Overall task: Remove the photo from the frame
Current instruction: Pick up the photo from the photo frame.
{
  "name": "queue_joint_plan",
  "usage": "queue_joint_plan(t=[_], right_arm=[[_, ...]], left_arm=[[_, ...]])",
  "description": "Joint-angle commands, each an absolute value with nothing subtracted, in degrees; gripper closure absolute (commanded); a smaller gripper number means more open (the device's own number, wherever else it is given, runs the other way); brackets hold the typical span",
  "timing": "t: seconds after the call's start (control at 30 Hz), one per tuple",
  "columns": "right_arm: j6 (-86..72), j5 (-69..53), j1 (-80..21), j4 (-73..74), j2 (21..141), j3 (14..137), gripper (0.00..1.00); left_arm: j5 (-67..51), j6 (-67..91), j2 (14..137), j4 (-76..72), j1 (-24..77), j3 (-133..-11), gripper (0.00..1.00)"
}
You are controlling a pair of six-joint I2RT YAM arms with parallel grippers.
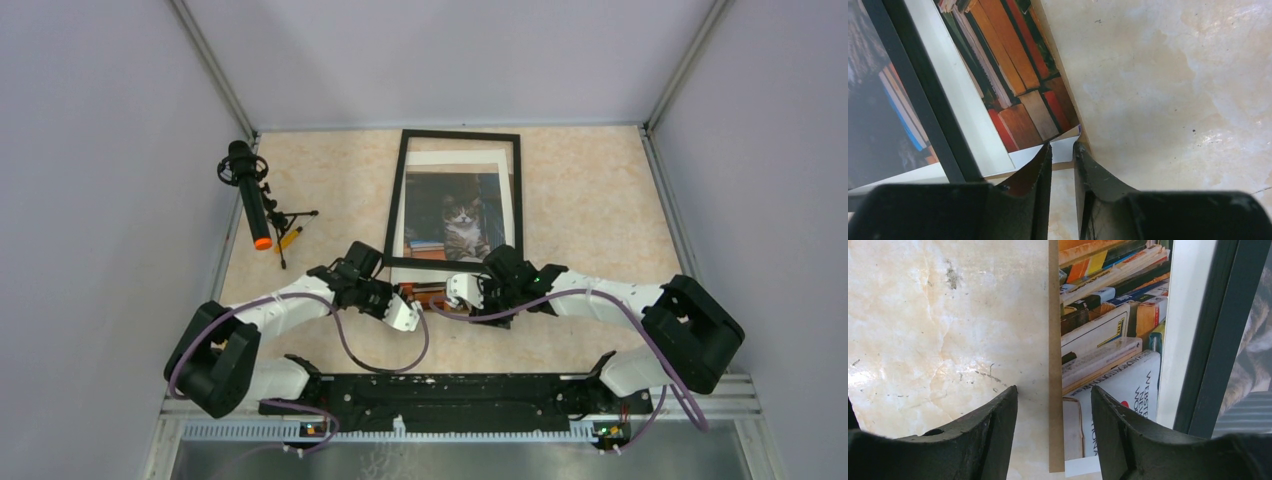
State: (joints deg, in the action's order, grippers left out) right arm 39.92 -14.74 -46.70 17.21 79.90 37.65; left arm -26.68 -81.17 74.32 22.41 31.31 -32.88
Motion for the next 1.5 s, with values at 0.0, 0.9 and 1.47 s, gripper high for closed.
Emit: queue_joint_plan(t=[0.0,0.9,1.47], right_arm=[[40.25,-16.41,-46.42,16.97,77.91,40.25,0.44],[38.67,-13.45,-46.57,14.45,78.13,40.01,0.27],[36.90,-3.35,-46.65,8.59,83.23,41.77,1.00]], left_arm=[[-24.45,-81.98,72.00,15.58,31.79,-30.49,0.73],[-26.82,-61.09,72.93,11.56,26.93,-39.95,1.00],[-32.52,-63.07,72.83,18.28,25.18,-42.54,1.00]])
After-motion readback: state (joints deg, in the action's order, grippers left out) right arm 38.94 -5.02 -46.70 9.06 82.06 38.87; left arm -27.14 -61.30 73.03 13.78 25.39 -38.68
